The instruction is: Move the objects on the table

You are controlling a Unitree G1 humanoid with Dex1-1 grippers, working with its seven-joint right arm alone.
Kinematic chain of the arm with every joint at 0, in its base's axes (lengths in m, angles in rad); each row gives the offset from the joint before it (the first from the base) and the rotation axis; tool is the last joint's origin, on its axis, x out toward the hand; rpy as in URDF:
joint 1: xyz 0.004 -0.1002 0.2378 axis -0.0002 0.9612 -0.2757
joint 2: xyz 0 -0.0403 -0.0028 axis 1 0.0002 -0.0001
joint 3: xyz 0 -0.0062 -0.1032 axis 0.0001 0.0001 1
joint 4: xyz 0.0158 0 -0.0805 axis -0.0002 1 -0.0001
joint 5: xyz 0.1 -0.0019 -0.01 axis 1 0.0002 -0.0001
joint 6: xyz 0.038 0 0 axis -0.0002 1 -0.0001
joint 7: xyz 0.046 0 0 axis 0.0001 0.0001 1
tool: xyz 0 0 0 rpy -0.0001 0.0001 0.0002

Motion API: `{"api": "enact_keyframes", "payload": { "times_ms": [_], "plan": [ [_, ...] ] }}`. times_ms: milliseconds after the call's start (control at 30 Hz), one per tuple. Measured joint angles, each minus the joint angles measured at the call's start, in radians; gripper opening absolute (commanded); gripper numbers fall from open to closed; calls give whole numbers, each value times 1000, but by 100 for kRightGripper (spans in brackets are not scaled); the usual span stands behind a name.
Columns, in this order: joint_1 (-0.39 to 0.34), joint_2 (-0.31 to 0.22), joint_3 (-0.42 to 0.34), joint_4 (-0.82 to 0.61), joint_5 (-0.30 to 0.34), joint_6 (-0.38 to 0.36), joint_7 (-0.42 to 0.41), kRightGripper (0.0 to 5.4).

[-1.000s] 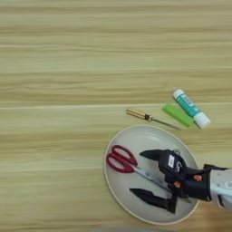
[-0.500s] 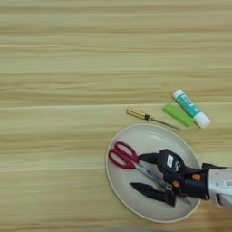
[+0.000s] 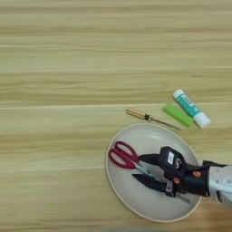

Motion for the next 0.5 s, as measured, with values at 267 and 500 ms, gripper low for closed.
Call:
{"api": "enact_keyframes", "payload": {
  "times_ms": [267, 500],
  "plan": [
    [-5, 2, 0, 4, 1, 1, -7, 114],
    [-10, 5, -2, 8, 1, 3, -14, 68]
  ]
}}
